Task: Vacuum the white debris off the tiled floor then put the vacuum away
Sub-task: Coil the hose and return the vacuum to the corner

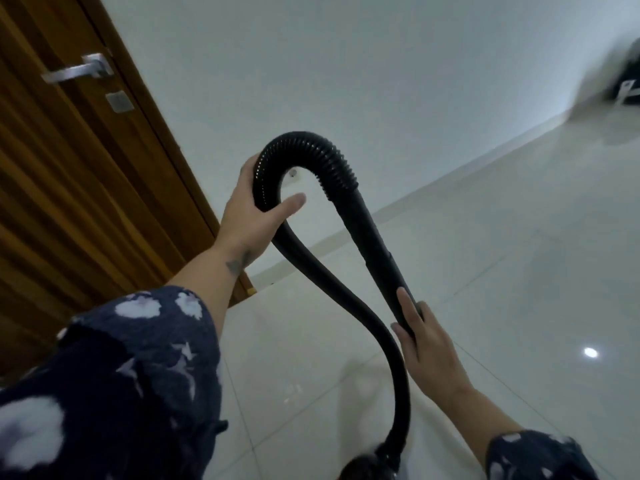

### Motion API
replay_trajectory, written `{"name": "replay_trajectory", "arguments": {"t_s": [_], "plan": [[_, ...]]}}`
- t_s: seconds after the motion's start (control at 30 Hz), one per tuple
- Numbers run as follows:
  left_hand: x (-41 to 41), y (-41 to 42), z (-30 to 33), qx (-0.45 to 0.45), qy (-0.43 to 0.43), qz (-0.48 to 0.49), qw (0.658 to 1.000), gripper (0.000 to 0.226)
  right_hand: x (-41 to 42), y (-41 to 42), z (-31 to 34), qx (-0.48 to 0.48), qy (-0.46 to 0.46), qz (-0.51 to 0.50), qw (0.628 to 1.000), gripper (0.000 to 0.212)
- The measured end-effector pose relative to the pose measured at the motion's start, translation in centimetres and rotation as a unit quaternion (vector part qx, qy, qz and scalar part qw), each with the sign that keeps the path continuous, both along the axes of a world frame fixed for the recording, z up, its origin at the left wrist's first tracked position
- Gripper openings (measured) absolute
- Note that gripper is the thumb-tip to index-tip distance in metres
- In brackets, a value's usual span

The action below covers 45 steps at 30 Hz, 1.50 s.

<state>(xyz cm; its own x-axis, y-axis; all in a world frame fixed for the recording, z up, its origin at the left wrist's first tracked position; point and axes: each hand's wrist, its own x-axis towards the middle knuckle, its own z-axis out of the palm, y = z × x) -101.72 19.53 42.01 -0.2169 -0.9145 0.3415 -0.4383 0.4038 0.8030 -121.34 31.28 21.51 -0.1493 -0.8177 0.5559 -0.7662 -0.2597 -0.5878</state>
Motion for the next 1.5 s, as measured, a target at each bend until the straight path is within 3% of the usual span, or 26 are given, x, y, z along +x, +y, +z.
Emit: {"name": "replay_trajectory", "arguments": {"t_s": [0.07, 0.2, 0.33, 0.5, 0.63, 0.77, 1.1, 1.2, 1.37, 1.5], "plan": [[0.2, -0.3, -2.4, 0.064, 0.040, 0.041, 0.996, 0.065, 0.5, -0.6, 0.1, -0.009, 0.002, 0.005, 1.000, 0.055], [-1.1, -0.3, -6.6, 0.174, 0.133, 0.037, 0.975, 0.038, 1.4, -1.4, -0.3, -0.024, 0.002, 0.008, 1.000, 0.059], [-2.5, 1.4, -11.3, 0.240, 0.150, 0.011, 0.959, 0.023, 2.2, -2.0, -0.5, -0.045, -0.017, 0.024, 0.999, 0.069], [-3.6, 4.9, -16.6, 0.296, 0.183, -0.008, 0.938, 0.020, 3.5, -2.8, -0.2, -0.034, -0.048, 0.054, 0.997, 0.063], [-4.6, 6.7, -18.3, 0.253, 0.217, -0.007, 0.943, 0.050, 3.9, -2.6, -1.5, -0.001, -0.064, 0.088, 0.994, 0.074], [-4.1, 7.4, -20.6, 0.221, 0.214, 0.037, 0.951, 0.053, 4.8, -2.6, -3.5, 0.002, -0.051, 0.096, 0.994, 0.084], [-1.6, 11.2, -27.2, 0.166, 0.224, 0.161, 0.947, 0.112, 7.4, -0.1, -8.7, 0.047, -0.042, 0.222, 0.973, 0.074], [-0.6, 12.0, -29.4, 0.158, 0.239, 0.203, 0.936, 0.113, 8.4, 0.1, -11.0, 0.038, -0.027, 0.238, 0.970, 0.075], [2.1, 12.8, -34.8, 0.127, 0.251, 0.287, 0.916, 0.093, 11.0, 0.3, -15.5, 0.049, -0.018, 0.269, 0.962, 0.076], [4.0, 13.4, -39.0, 0.115, 0.290, 0.330, 0.891, 0.105, 13.1, 0.4, -19.3, 0.058, -0.001, 0.288, 0.956, 0.080]]}}
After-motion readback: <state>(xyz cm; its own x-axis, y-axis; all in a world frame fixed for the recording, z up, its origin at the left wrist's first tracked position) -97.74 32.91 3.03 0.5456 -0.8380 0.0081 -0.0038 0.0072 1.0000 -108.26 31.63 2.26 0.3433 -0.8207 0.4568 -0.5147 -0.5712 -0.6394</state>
